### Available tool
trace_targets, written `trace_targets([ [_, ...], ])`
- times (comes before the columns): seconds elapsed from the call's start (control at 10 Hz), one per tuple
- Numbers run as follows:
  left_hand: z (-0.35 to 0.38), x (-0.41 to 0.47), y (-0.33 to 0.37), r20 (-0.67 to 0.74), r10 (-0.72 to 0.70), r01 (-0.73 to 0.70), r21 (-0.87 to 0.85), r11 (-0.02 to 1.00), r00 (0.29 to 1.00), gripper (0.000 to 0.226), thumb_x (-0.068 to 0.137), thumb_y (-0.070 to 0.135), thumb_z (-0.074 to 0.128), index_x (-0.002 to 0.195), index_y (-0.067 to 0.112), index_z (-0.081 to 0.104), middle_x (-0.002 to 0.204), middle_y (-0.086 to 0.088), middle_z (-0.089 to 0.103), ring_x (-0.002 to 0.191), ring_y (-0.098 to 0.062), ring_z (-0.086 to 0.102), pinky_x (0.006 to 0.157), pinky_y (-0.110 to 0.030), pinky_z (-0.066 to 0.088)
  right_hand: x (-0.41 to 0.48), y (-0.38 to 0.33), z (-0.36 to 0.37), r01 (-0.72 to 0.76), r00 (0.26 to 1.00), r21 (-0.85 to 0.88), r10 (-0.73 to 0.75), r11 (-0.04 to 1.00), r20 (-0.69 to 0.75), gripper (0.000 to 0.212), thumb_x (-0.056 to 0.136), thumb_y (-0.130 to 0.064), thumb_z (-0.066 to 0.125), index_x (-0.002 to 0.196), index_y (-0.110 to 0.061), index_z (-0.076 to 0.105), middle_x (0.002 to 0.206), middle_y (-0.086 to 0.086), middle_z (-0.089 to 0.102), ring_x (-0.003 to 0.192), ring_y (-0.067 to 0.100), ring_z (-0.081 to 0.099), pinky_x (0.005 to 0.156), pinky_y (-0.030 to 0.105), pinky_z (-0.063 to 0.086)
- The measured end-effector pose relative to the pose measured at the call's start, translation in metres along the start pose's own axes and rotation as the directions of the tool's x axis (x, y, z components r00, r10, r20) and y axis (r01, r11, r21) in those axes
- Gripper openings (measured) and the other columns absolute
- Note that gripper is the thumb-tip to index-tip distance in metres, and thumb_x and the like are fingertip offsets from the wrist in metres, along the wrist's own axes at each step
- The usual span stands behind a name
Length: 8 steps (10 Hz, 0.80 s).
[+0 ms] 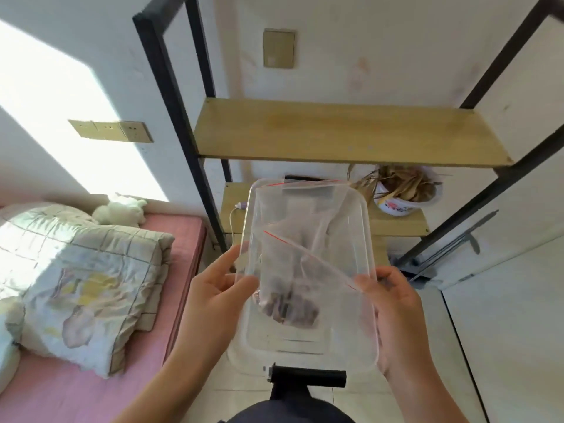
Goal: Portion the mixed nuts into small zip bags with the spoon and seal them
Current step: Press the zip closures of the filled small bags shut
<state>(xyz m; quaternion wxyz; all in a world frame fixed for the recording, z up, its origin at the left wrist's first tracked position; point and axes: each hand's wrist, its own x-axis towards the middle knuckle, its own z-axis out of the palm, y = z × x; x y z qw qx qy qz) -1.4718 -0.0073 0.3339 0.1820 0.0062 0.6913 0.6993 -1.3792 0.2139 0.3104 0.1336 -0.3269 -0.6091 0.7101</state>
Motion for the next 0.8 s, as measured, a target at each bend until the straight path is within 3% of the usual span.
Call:
trace_targets([
  [0.1, 0.024, 0.055, 0.048, 0.007, 0.088, -0.088, -0.001, 0.996, 0.996, 0.058, 0.071, 0.027, 0.072, 0.124, 0.048, 0.072, 0.094, -0.039, 0.069, 0.075, -0.058, 0.069, 0.071, -0.067, 0.059, 0.064, -0.052, 0.004, 0.056, 0.998, 0.043, -0.058, 0.998, 0.036, 0.019, 0.086, -0.023, 0.079, 0.094, -0.01, 0.067, 0.075, 0.018, 0.069, 0.061, 0.025, 0.062, 0.059, 0.031, 0.054],
  [0.2, 0.039, 0.114, 0.09, -0.004, 0.16, -0.16, 0.016, 0.987, 0.987, 0.052, 0.077, 0.019, 0.068, 0.12, 0.048, 0.074, 0.086, -0.014, 0.08, 0.074, -0.037, 0.078, 0.062, -0.043, 0.065, 0.129, -0.101, 0.017, 0.11, 0.991, 0.045, -0.113, 0.993, 0.075, 0.006, 0.092, -0.016, 0.072, 0.09, -0.013, 0.068, 0.065, 0.002, 0.068, 0.053, 0.013, 0.062, 0.049, 0.024, 0.051],
  [0.3, 0.049, 0.18, 0.12, -0.003, 0.161, -0.161, 0.018, 0.987, 0.987, 0.048, 0.085, 0.012, 0.067, 0.124, 0.039, 0.074, 0.084, -0.011, 0.08, 0.07, -0.035, 0.075, 0.062, -0.043, 0.064, 0.189, -0.141, 0.038, 0.125, 0.987, 0.043, -0.128, 0.991, 0.099, 0.008, 0.093, -0.015, 0.071, 0.088, -0.013, 0.065, 0.055, -0.007, 0.062, 0.042, 0.006, 0.054, 0.039, 0.016, 0.041],
  [0.4, 0.054, 0.247, 0.134, 0.002, 0.169, -0.169, -0.011, 0.986, 0.986, 0.04, 0.091, 0.005, 0.061, 0.124, 0.024, 0.075, 0.061, 0.007, 0.071, 0.046, -0.011, 0.063, 0.043, -0.02, 0.049, 0.245, -0.166, 0.062, 0.143, 0.985, -0.023, -0.14, 0.989, 0.099, 0.025, 0.091, -0.016, 0.07, 0.07, -0.027, 0.063, 0.056, -0.007, 0.059, 0.048, 0.01, 0.054, 0.047, 0.021, 0.044],
  [0.5, 0.06, 0.298, 0.138, 0.026, 0.173, -0.172, -0.032, 0.985, 0.985, 0.037, 0.093, 0.003, 0.058, 0.115, 0.026, 0.076, 0.049, 0.011, 0.06, 0.037, -0.006, 0.053, 0.037, -0.017, 0.04, 0.29, -0.18, 0.08, 0.12, 0.991, -0.048, -0.117, 0.992, 0.069, 0.008, 0.088, -0.014, 0.071, 0.083, -0.016, 0.065, 0.066, -0.001, 0.068, 0.057, 0.014, 0.065, 0.05, 0.024, 0.051],
  [0.6, 0.06, 0.334, 0.137, 0.036, 0.142, -0.14, -0.042, 0.989, 0.989, 0.036, 0.093, 0.002, 0.056, 0.108, 0.027, 0.078, 0.046, 0.011, 0.059, 0.036, -0.005, 0.051, 0.037, -0.016, 0.04, 0.321, -0.186, 0.094, 0.098, 0.994, -0.084, -0.094, 0.992, 0.052, 0.014, 0.086, -0.015, 0.073, 0.089, -0.006, 0.063, 0.072, 0.008, 0.066, 0.062, 0.021, 0.062, 0.052, 0.029, 0.049],
  [0.7, 0.063, 0.36, 0.136, 0.058, 0.16, -0.161, 0.003, 0.987, 0.985, 0.03, 0.09, 0.007, 0.059, 0.098, 0.025, 0.082, 0.054, 0.009, 0.064, 0.044, -0.006, 0.055, 0.043, -0.017, 0.042, 0.34, -0.185, 0.098, 0.113, 0.993, -0.072, -0.11, 0.991, 0.038, 0.018, 0.081, -0.022, 0.076, 0.089, -0.013, 0.062, 0.082, 0.012, 0.056, 0.071, 0.027, 0.051, 0.066, 0.042, 0.039],
  [0.8, 0.061, 0.369, 0.138, 0.079, 0.155, -0.156, 0.008, 0.988, 0.985, 0.029, 0.092, 0.013, 0.062, 0.103, 0.029, 0.082, 0.064, 0.009, 0.072, 0.053, -0.006, 0.065, 0.048, -0.016, 0.048, 0.345, -0.184, 0.098, 0.111, 0.993, -0.06, -0.108, 0.992, 0.049, 0.021, 0.083, -0.026, 0.075, 0.086, -0.014, 0.059, 0.081, 0.012, 0.056, 0.073, 0.027, 0.053, 0.068, 0.043, 0.04],
])
